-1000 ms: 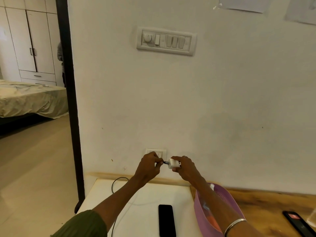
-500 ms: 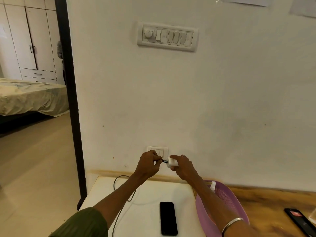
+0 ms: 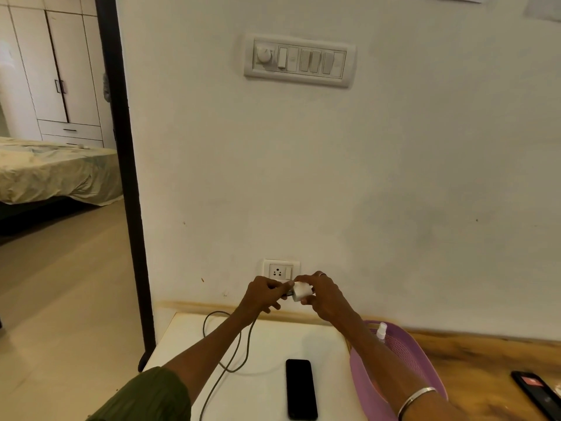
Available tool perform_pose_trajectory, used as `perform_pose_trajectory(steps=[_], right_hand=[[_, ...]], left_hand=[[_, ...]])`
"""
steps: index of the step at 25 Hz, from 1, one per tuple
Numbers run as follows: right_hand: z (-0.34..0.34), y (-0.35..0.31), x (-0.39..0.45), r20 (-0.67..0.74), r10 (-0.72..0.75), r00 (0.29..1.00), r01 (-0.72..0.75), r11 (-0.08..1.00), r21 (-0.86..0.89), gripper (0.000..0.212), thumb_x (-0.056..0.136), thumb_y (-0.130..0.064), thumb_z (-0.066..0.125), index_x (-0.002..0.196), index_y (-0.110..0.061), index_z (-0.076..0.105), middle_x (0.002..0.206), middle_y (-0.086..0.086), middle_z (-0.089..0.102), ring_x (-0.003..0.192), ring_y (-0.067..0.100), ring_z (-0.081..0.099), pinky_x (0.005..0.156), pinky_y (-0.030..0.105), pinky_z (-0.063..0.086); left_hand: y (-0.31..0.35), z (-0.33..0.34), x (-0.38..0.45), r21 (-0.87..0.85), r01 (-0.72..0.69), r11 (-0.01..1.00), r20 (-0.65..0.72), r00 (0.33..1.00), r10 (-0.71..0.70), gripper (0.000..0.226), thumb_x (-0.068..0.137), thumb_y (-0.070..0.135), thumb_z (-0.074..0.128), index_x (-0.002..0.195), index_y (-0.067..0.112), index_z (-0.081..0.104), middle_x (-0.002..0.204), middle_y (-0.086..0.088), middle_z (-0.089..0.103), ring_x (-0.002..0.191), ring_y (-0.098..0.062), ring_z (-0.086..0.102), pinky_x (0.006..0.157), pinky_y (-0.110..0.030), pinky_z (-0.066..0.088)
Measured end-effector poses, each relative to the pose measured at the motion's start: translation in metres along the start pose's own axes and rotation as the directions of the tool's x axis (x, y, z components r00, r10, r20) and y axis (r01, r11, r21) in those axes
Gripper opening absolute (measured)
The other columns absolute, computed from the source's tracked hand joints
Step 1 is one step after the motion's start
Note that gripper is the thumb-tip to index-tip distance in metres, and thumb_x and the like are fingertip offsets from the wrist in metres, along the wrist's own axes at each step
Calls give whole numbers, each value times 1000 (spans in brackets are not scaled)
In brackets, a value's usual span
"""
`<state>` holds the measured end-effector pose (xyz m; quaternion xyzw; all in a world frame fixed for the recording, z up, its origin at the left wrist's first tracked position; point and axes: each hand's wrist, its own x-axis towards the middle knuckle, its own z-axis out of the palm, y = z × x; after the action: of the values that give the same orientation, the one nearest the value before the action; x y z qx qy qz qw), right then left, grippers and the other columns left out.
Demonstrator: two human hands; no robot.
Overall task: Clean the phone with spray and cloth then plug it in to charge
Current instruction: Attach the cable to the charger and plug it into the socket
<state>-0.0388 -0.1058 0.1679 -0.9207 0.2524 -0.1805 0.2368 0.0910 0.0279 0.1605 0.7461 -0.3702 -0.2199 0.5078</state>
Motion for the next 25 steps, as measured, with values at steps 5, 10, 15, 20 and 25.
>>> perform_pose_trajectory(steps=[5, 10, 15, 20, 25], right_hand=[[-1, -1, 1, -23, -18, 1000, 19, 998, 52, 50, 79, 1, 72, 123, -22, 64, 114, 6, 55, 96, 18, 56, 65, 10, 53], [5, 14, -16, -137, 44, 990, -29, 994, 108, 75, 80, -14, 75, 145, -24, 39, 128, 0, 46, 112, 15, 51, 94, 27, 46], [54, 65, -50, -30, 272, 962, -262, 945, 194, 59, 89, -19, 67, 143, -19, 42, 127, 5, 57, 92, 11, 59, 75, 10, 43], [109, 111, -72, 151, 404, 902, -428, 879, 211, 53, 91, -21, 62, 141, -22, 43, 124, 3, 57, 95, 14, 62, 85, 15, 46], [140, 145, -72, 147, 481, 864, -499, 786, 364, 44, 85, -2, 66, 127, -13, 58, 105, 10, 57, 56, 2, 56, 62, 9, 47]], left_hand=[[5, 5, 6, -233, 133, 963, 105, 988, -111, 36, 91, 35, 71, 106, 3, 73, 89, -7, 77, 68, -13, 74, 58, -23, 56], [-5, 9, 18, -473, 211, 856, 47, 976, -214, 34, 88, 14, 74, 104, -15, 69, 77, -19, 76, 68, -23, 76, 58, -25, 61], [-17, 11, 40, -724, 267, 636, 27, 932, -361, 24, 87, 1, 71, 98, -19, 62, 79, -26, 68, 62, -30, 69, 70, -34, 62], [-43, 24, 61, -782, 254, 569, -15, 905, -425, 15, 88, 0, 68, 84, -12, 62, 86, -29, 67, 61, -29, 69, 69, -30, 62], [-70, 37, 86, -786, 278, 552, -32, 873, -486, 16, 88, 1, 68, 94, -13, 61, 92, -29, 68, 63, -29, 70, 72, -32, 60]])
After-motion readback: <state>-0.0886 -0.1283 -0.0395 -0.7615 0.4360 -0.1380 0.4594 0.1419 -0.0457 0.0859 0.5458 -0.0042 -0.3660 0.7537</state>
